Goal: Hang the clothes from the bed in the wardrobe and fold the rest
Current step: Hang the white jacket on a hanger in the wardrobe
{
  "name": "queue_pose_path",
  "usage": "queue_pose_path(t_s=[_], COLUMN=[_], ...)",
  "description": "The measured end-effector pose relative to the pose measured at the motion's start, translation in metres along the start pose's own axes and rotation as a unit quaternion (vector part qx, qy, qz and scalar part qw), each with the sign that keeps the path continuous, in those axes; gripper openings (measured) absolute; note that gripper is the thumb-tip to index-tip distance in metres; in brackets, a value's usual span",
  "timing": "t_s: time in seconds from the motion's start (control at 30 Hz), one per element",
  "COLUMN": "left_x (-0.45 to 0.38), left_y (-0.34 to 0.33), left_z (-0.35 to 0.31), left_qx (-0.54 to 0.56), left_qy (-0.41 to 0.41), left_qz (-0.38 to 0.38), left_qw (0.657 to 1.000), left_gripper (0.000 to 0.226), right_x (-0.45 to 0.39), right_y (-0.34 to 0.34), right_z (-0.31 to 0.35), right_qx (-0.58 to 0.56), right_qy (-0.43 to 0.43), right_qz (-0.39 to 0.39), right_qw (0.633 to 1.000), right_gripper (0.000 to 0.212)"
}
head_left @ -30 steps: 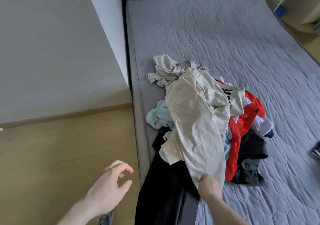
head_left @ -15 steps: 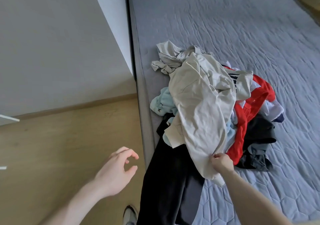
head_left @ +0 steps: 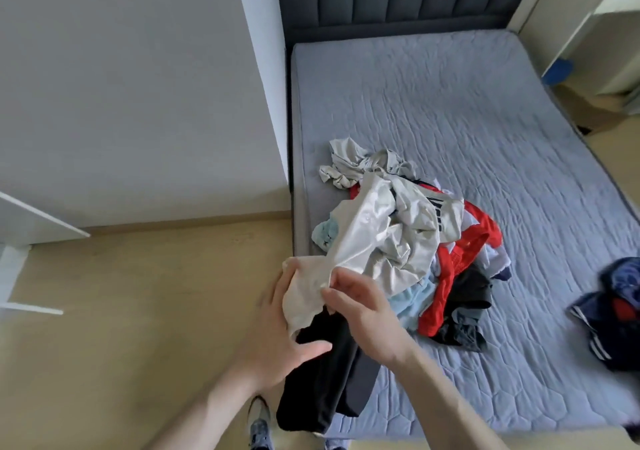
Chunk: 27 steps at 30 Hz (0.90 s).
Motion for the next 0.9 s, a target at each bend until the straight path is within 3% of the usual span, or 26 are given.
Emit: queue_pose_path(t_s=[0.1, 0.2, 0.27, 0.37, 0.5, 0.7, 0.8, 0.87, 0.9], left_x=[-0.007, -0.005, -0.011, -0.041, -0.099, -0.120, -0.107, -0.097, -0.093], left_y=[0.046, 0.109, 0.150, 0.199, 0.238, 0.302, 0.328, 0.343, 0.352], left_z=[-0.044, -0.080, -0.101, -0.134, -0.196, -0.309, -0.362, -0.390, -0.399], left_qx=[0.073, 0.090, 0.081, 0.087, 0.117, 0.206, 0.226, 0.236, 0.248], left_qy=[-0.075, -0.091, -0.093, -0.095, -0.122, -0.212, -0.268, -0.292, -0.298], left_qz=[-0.113, -0.222, -0.272, -0.306, -0.308, -0.341, -0.334, -0.340, -0.350], left_qw=[0.988, 0.967, 0.954, 0.943, 0.936, 0.892, 0.875, 0.862, 0.853], left_gripper=[0.042, 0.007, 0.017, 0.023, 0.022, 0.024, 0.022, 0.019, 0.017], right_x=[0.024, 0.036, 0.035, 0.026, 0.021, 0.016, 0.004, -0.008, -0.014], right_y=[-0.017, -0.012, 0.001, 0.011, -0.001, 0.001, -0.006, -0.014, -0.018], right_z=[0.067, 0.104, 0.104, 0.066, -0.003, 0.015, 0.046, 0.065, 0.075], right_qx=[0.067, -0.008, -0.007, 0.031, 0.067, 0.122, 0.113, 0.104, 0.106], right_qy=[0.065, 0.112, 0.123, 0.016, -0.182, -0.146, -0.122, -0.126, -0.119], right_qz=[0.044, 0.038, -0.058, -0.200, -0.206, -0.305, -0.282, -0.266, -0.271], right_qw=[0.995, 0.993, 0.991, 0.979, 0.959, 0.933, 0.945, 0.950, 0.949], right_gripper=[0.025, 0.015, 0.008, 0.033, 0.084, 0.121, 0.138, 0.127, 0.108])
Point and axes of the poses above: each hand's wrist, its own x-axis away from the middle knuckle, its own y-axis out of the back of the hand, z = x × y, the point moved 1 cm from there along -x, towards the middle knuckle, and after that the axes turned 15 degrees about -y, right-handed, at the moved point
